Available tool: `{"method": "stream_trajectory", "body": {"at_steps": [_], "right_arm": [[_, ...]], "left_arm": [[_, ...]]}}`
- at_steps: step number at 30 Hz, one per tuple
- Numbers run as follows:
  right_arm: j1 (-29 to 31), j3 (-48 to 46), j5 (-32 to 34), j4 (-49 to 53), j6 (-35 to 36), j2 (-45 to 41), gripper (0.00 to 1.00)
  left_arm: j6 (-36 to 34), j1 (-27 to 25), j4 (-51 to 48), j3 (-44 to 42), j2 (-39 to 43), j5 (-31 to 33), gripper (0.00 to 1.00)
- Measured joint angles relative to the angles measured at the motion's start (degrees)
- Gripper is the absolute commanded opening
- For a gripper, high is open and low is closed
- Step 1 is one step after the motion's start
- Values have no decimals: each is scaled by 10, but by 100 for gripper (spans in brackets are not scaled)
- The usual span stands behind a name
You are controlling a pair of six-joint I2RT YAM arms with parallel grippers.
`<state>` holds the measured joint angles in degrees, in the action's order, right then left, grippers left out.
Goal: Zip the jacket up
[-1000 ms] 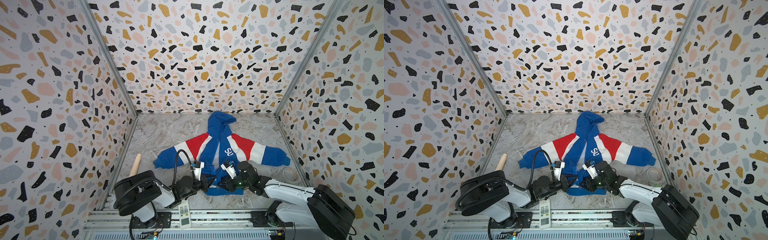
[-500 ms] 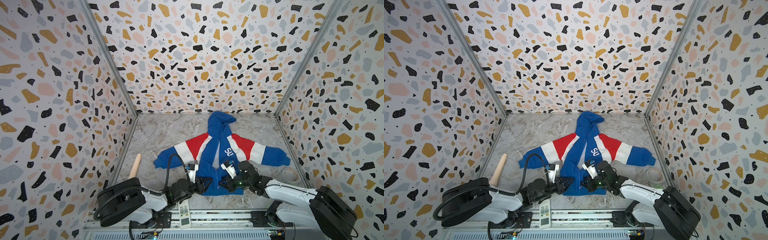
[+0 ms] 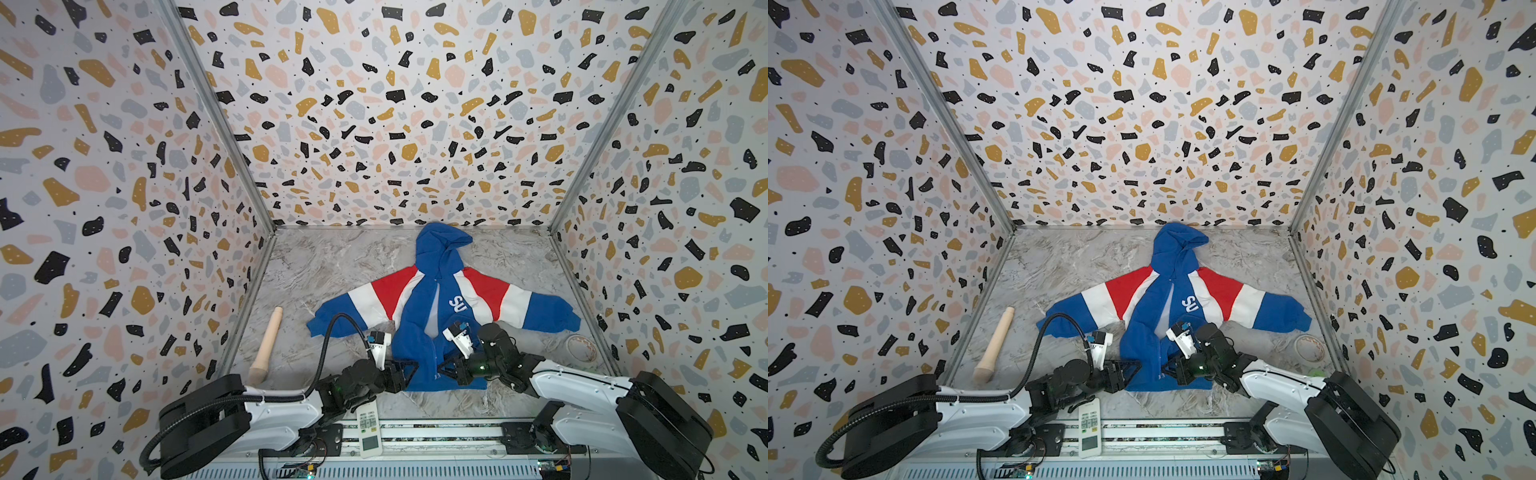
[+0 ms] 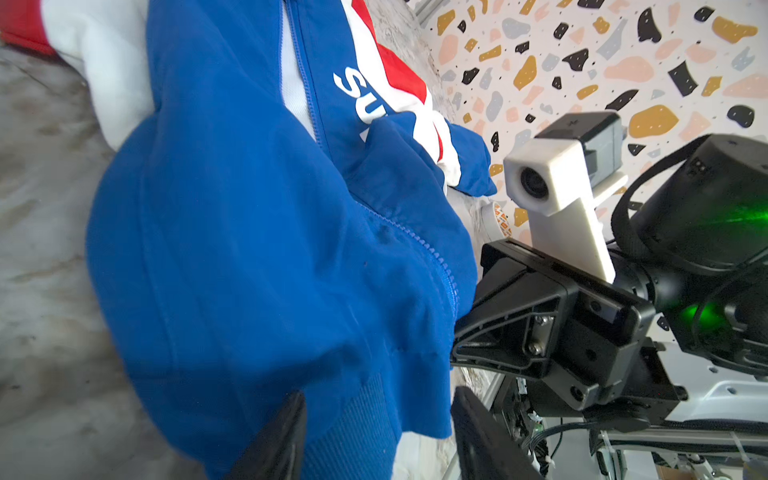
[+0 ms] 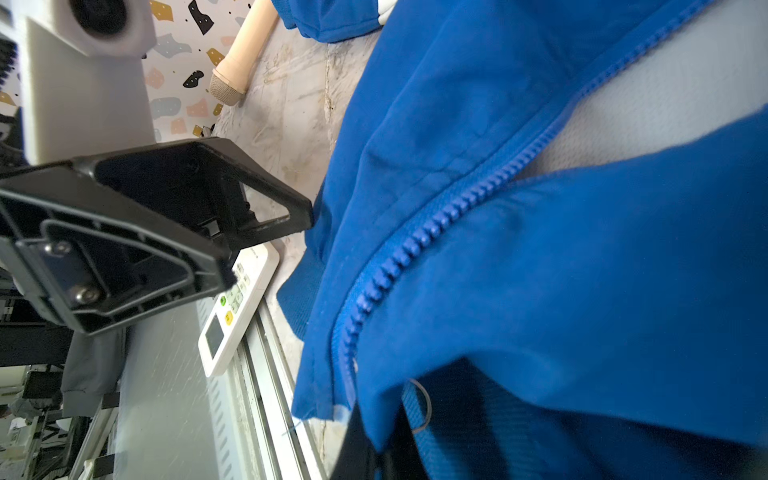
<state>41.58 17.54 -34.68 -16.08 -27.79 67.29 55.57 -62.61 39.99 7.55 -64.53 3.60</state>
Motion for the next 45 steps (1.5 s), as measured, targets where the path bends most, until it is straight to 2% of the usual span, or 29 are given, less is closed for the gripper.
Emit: {"method": "stream_trajectory", "body": {"at_steps": [11,20,36,42,45], "right_arm": [[0,-3,-7,-14,-5,5,0],[0,-6,-8,-15,-9,5,0],[0,-6,-11,-15,-13,6,0],[0,-6,-12,-15,-13,7,0],[0,-6,-12,-15,-13,7,0]], "left_arm": [[-26,-47,-133,117,-24,-9,54],[-29,-53,-204,131,-42,2,45],[-9,-76,-147,150,-121,-15,44],[-3,-77,-136,150,-145,-18,32],[-2,-78,-133,150,-147,-17,29]]}}
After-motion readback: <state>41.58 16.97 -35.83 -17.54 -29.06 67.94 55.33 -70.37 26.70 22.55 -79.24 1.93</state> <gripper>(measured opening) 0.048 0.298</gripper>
